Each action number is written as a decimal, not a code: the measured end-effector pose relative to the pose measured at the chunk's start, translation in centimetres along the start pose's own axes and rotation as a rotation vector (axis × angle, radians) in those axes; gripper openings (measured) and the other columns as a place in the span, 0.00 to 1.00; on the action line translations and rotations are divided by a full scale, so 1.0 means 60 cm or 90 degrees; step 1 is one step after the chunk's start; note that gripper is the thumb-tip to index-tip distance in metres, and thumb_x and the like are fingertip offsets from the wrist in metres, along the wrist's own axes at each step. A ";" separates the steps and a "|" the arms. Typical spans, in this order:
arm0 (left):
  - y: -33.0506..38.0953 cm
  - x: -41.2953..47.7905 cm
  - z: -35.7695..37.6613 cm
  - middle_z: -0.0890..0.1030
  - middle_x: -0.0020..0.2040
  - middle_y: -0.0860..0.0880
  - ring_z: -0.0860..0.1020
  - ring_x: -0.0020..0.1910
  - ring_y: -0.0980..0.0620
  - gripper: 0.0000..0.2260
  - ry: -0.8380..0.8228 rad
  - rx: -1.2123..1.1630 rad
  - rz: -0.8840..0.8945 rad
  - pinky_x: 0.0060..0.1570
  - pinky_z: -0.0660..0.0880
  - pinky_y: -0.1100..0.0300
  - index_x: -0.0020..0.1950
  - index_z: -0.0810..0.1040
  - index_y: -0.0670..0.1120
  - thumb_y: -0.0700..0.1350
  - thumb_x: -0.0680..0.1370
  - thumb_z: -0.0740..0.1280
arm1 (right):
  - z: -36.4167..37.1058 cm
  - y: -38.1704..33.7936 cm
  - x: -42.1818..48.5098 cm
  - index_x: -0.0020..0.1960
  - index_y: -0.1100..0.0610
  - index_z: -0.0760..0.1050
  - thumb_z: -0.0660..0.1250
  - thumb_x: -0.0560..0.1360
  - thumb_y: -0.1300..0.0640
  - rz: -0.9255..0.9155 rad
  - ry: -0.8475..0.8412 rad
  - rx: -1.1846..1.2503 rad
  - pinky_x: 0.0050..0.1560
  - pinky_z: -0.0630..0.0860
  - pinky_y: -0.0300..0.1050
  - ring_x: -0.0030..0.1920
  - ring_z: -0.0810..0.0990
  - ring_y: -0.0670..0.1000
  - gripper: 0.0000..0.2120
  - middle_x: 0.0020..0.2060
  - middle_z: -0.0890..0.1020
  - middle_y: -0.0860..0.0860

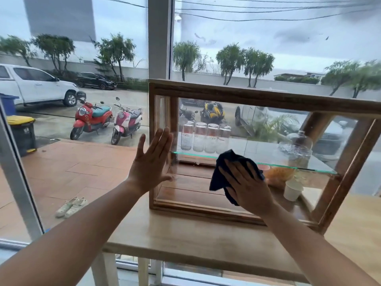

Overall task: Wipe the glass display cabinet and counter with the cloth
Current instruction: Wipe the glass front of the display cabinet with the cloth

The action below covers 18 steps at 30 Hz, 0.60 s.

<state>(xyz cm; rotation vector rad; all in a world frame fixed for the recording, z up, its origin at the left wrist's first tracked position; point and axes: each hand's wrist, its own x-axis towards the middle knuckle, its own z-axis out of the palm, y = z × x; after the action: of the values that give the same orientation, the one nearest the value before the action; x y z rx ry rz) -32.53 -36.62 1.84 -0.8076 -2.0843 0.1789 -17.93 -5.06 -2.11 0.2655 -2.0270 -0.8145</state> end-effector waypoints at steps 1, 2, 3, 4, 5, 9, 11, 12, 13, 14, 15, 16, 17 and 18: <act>-0.004 -0.001 0.001 0.47 0.83 0.40 0.49 0.82 0.41 0.64 -0.002 0.010 0.007 0.77 0.50 0.35 0.82 0.47 0.38 0.74 0.61 0.72 | -0.001 0.003 -0.017 0.80 0.55 0.61 0.64 0.80 0.49 -0.021 -0.016 -0.015 0.76 0.58 0.59 0.74 0.68 0.59 0.31 0.79 0.61 0.55; -0.007 -0.001 0.002 0.47 0.83 0.40 0.49 0.82 0.42 0.64 0.000 0.017 0.009 0.77 0.51 0.35 0.82 0.47 0.38 0.74 0.61 0.72 | -0.004 0.007 -0.022 0.80 0.55 0.61 0.63 0.80 0.49 -0.021 -0.022 -0.025 0.76 0.58 0.59 0.74 0.68 0.58 0.30 0.79 0.61 0.55; -0.008 0.000 0.001 0.47 0.83 0.40 0.49 0.82 0.42 0.65 0.003 0.023 0.011 0.77 0.51 0.35 0.82 0.47 0.38 0.73 0.61 0.72 | -0.008 0.012 -0.017 0.80 0.55 0.61 0.61 0.81 0.49 -0.001 -0.019 -0.026 0.76 0.58 0.60 0.74 0.68 0.58 0.30 0.79 0.61 0.55; -0.006 0.001 -0.001 0.47 0.83 0.39 0.49 0.82 0.41 0.65 0.004 0.026 0.012 0.77 0.51 0.35 0.82 0.47 0.38 0.73 0.61 0.73 | -0.014 0.017 -0.005 0.80 0.55 0.60 0.60 0.81 0.49 0.035 -0.010 -0.022 0.76 0.58 0.60 0.75 0.68 0.59 0.29 0.79 0.61 0.55; -0.005 0.001 -0.001 0.48 0.83 0.39 0.50 0.82 0.41 0.65 0.007 0.029 0.014 0.77 0.52 0.35 0.82 0.47 0.38 0.73 0.61 0.74 | -0.019 0.021 0.016 0.80 0.56 0.60 0.59 0.82 0.49 0.081 0.002 -0.021 0.77 0.57 0.61 0.76 0.67 0.59 0.29 0.79 0.61 0.56; -0.007 0.001 -0.001 0.48 0.83 0.39 0.51 0.82 0.41 0.65 0.027 0.046 0.019 0.76 0.52 0.36 0.82 0.48 0.37 0.73 0.61 0.74 | -0.042 0.032 0.133 0.81 0.59 0.58 0.58 0.84 0.45 0.282 0.050 -0.027 0.79 0.53 0.63 0.80 0.55 0.60 0.30 0.80 0.56 0.60; -0.011 0.000 0.000 0.47 0.83 0.38 0.50 0.82 0.40 0.64 0.032 0.060 0.027 0.76 0.51 0.36 0.82 0.47 0.37 0.74 0.62 0.72 | -0.046 0.022 0.178 0.80 0.60 0.59 0.59 0.84 0.45 0.352 0.086 -0.026 0.78 0.55 0.63 0.80 0.55 0.62 0.31 0.79 0.57 0.62; -0.014 -0.001 0.000 0.46 0.83 0.38 0.49 0.82 0.40 0.64 0.033 0.063 0.030 0.76 0.51 0.36 0.82 0.47 0.37 0.74 0.62 0.71 | -0.044 0.012 0.190 0.80 0.61 0.59 0.59 0.84 0.45 0.379 0.097 -0.023 0.78 0.55 0.63 0.80 0.56 0.63 0.31 0.79 0.58 0.63; -0.017 -0.001 0.000 0.46 0.83 0.38 0.49 0.82 0.40 0.64 0.036 0.065 0.035 0.76 0.51 0.36 0.82 0.47 0.38 0.75 0.63 0.70 | -0.042 0.003 0.197 0.80 0.61 0.59 0.59 0.84 0.45 0.398 0.105 -0.017 0.78 0.55 0.63 0.80 0.56 0.64 0.31 0.79 0.58 0.64; -0.021 -0.001 0.002 0.46 0.83 0.39 0.49 0.82 0.40 0.63 0.043 0.067 0.041 0.77 0.50 0.36 0.82 0.47 0.38 0.75 0.63 0.70 | -0.040 -0.005 0.199 0.80 0.62 0.59 0.59 0.84 0.45 0.404 0.109 -0.012 0.78 0.55 0.63 0.80 0.56 0.64 0.31 0.79 0.57 0.64; -0.026 -0.001 0.003 0.46 0.83 0.39 0.49 0.82 0.40 0.62 0.051 0.074 0.049 0.77 0.50 0.36 0.82 0.47 0.38 0.75 0.64 0.70 | -0.038 -0.011 0.202 0.80 0.62 0.59 0.58 0.84 0.45 0.396 0.110 -0.010 0.78 0.55 0.63 0.80 0.56 0.64 0.31 0.79 0.57 0.64; -0.031 -0.001 0.004 0.46 0.83 0.39 0.49 0.82 0.40 0.62 0.055 0.080 0.058 0.77 0.49 0.37 0.82 0.47 0.38 0.75 0.64 0.69 | -0.038 -0.017 0.206 0.80 0.61 0.59 0.57 0.84 0.45 0.374 0.103 -0.007 0.79 0.54 0.63 0.80 0.56 0.63 0.31 0.79 0.57 0.64; -0.035 0.000 0.005 0.46 0.83 0.39 0.48 0.82 0.40 0.61 0.058 0.085 0.067 0.77 0.49 0.37 0.82 0.46 0.38 0.75 0.65 0.68 | -0.038 -0.023 0.213 0.80 0.61 0.59 0.56 0.84 0.45 0.342 0.094 -0.002 0.79 0.53 0.62 0.80 0.55 0.62 0.30 0.79 0.56 0.63; -0.038 0.000 0.007 0.45 0.83 0.39 0.48 0.82 0.40 0.61 0.061 0.089 0.075 0.77 0.49 0.38 0.82 0.46 0.38 0.74 0.66 0.68 | -0.038 -0.031 0.224 0.80 0.60 0.59 0.56 0.85 0.45 0.305 0.087 0.003 0.79 0.52 0.61 0.80 0.55 0.61 0.29 0.80 0.56 0.62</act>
<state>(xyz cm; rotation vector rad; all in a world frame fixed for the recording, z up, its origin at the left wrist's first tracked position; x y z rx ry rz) -33.96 -38.35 2.50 -0.8378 -1.9130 0.3388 -23.89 -13.90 6.60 -0.1585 -1.8553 -0.4765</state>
